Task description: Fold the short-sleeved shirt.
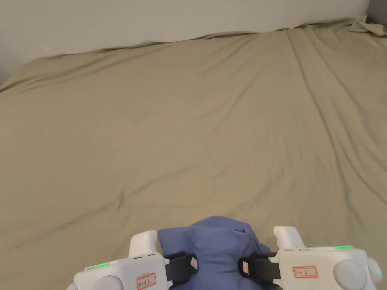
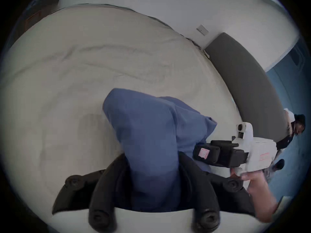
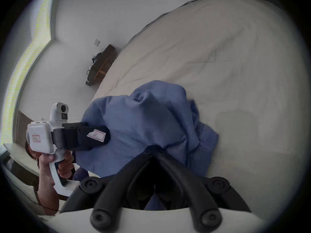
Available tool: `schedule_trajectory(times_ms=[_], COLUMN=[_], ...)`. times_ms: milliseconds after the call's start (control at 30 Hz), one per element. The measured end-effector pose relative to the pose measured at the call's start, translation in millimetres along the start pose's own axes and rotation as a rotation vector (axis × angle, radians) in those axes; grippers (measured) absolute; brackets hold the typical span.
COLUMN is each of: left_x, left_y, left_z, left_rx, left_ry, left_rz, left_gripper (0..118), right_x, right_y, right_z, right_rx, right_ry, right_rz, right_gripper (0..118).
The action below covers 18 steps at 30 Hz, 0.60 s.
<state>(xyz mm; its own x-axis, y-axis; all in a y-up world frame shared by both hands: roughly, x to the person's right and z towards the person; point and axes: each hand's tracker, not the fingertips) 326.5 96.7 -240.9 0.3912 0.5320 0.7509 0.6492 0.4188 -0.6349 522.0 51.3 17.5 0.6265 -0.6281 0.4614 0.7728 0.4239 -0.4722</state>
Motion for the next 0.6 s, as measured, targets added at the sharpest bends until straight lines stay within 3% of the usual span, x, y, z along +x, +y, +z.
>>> schedule_trajectory(times_ms=[133,233,267,333,433,533,600], left_x=[-5.4,-39.4,-55.5,-79.8,-106.7,-169.8,-200.4], left_y=[6.8,10.3,13.0,22.1,37.7,62.2,77.1], left_z=[20.5,59.5,78.5,117.0,173.9,221.9,246.2], left_rx=[0.005,0.022,0.045,0.056,0.05,0.037,0.015], left_ry=[-0.039,-0.305,-0.309,-0.236,-0.018,0.205,0.251], left_rz=[0.052,0.289,0.274,0.225,0.142,0.13,0.135], left_gripper=[31,30,30,30,30,30,30], right_x=[-7.2,-18.0,-21.0,-26.0,-24.9,-25.9,-22.6], right_y=[3.8,6.5,7.0,4.8,-5.6,-19.0,-26.1], right_z=[29.9,78.4,93.4,115.3,137.6,149.4,153.3], right_rx=[0.047,0.212,0.234,0.252,0.275,0.287,0.286], right_ry=[0.061,0.161,0.183,0.192,0.178,0.145,0.126], right_rz=[-0.028,-0.004,-0.003,-0.001,-0.006,-0.032,-0.051], right_gripper=[3,3,3,3,3,3,3])
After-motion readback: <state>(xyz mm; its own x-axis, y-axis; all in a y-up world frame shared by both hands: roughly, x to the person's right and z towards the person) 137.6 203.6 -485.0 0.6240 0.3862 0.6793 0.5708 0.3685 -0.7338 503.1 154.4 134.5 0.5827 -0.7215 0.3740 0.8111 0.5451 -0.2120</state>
